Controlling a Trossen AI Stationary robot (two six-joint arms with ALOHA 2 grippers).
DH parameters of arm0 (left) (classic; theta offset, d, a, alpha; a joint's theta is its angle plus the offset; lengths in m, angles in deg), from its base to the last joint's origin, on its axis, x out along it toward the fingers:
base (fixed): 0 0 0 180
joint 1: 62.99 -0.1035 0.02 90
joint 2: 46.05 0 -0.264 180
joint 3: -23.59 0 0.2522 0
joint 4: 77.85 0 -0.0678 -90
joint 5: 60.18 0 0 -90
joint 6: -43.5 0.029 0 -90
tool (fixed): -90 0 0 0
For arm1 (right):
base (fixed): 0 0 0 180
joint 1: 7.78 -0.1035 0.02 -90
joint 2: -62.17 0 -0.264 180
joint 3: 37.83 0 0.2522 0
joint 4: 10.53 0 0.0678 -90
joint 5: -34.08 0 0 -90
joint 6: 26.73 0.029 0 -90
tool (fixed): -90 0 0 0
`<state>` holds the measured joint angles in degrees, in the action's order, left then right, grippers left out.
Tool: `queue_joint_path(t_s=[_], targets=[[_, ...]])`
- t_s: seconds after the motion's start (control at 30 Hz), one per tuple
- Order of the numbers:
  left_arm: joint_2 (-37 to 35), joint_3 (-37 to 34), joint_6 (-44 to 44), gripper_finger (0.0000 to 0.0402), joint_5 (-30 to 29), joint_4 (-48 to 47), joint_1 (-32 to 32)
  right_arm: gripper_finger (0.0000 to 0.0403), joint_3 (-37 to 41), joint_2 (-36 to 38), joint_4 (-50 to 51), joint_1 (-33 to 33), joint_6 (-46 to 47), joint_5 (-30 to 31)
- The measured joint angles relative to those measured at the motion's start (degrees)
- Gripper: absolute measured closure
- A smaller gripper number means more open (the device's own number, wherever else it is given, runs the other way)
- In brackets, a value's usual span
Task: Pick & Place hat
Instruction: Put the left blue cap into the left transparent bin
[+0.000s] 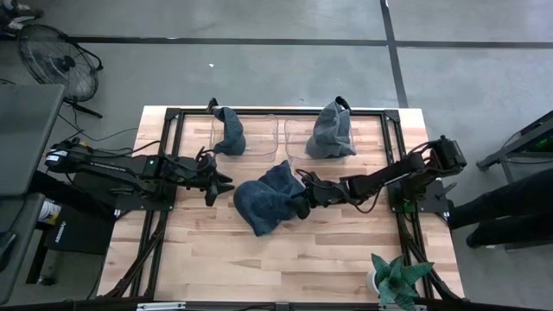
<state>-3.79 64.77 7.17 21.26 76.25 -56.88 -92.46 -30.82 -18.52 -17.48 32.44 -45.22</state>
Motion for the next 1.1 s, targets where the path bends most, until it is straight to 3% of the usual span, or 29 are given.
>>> queue_joint_path(t_s=[0.43, 0.77, 1.1], targets=[[0.0, 0.0, -1.4, 0.0245, -1.2, 0.4, -0.1, 0.0194, 0.0, -1.2, -0.7, 0.7, -0.2, 0.5], [0.0, 0.1, -1.4, 0.0245, -1.7, 1.0, -0.1, 0.0194, 0.0, -7.7, -9.9, 0.7, 1.3, -2.1], [0.0, 0.1, -1.4, 0.0245, -1.6, 1.7, -0.1, 0.0206, 0.0, -8.4, -13.2, 1.1, 2.4, -4.3]])
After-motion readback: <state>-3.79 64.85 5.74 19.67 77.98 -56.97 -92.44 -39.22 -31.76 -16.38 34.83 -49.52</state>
